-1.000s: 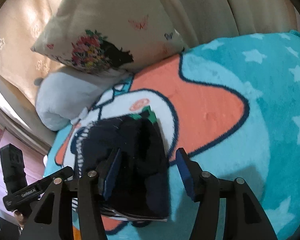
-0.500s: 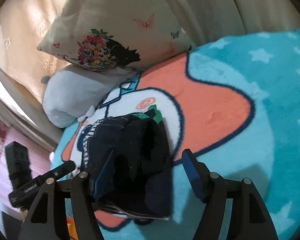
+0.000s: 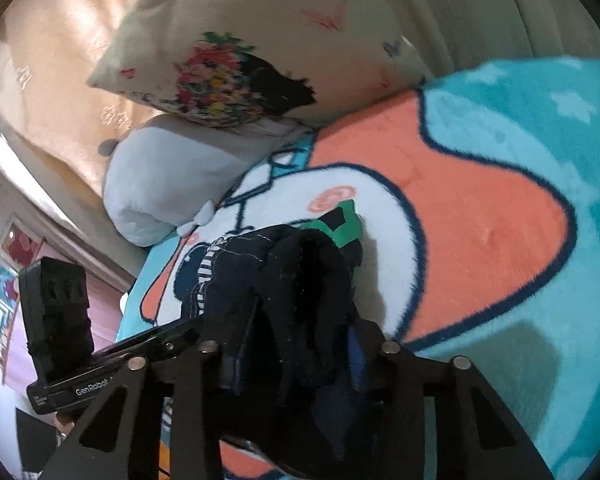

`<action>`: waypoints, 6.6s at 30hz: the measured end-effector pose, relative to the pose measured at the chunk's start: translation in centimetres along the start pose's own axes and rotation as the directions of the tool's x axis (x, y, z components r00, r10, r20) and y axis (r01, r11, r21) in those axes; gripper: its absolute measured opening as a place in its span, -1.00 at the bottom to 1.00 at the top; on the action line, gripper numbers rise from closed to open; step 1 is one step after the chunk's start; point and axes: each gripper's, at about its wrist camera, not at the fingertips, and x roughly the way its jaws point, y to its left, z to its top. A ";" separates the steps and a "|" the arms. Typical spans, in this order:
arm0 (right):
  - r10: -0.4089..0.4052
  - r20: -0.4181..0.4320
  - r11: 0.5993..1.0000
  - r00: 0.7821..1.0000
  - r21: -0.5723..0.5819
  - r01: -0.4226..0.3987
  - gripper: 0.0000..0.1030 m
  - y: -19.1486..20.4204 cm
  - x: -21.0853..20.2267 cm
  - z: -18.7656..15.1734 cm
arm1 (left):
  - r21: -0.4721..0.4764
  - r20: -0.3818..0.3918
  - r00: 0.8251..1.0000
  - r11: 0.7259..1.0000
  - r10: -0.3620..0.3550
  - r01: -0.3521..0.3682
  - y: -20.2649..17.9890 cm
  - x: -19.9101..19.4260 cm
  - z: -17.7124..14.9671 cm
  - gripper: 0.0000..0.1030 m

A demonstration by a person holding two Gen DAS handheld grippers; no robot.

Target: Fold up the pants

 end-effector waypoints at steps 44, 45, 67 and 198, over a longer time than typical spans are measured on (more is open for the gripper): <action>0.105 0.146 0.981 0.984 0.148 -0.127 0.24 1.2 -2.0 -1.4 | -0.043 0.155 0.932 0.944 0.329 -0.326 2.0 -6.0 -3.8 0.44; 0.076 0.155 0.986 0.985 0.136 -0.097 0.24 1.5 -2.2 -1.7 | -0.039 0.172 0.920 0.936 0.352 -0.351 1.9 -6.3 -3.9 0.46; -0.303 0.170 0.946 0.938 -0.062 0.317 0.32 5.7 -4.0 -5.5 | 0.023 0.324 0.832 0.876 0.450 -0.482 -0.1 -11.7 -6.3 0.63; -0.255 0.094 0.965 0.962 -0.043 0.260 0.51 1.4 -1.7 2.1 | -0.089 0.133 0.978 0.985 0.159 -0.148 5.4 -3.8 3.0 1.00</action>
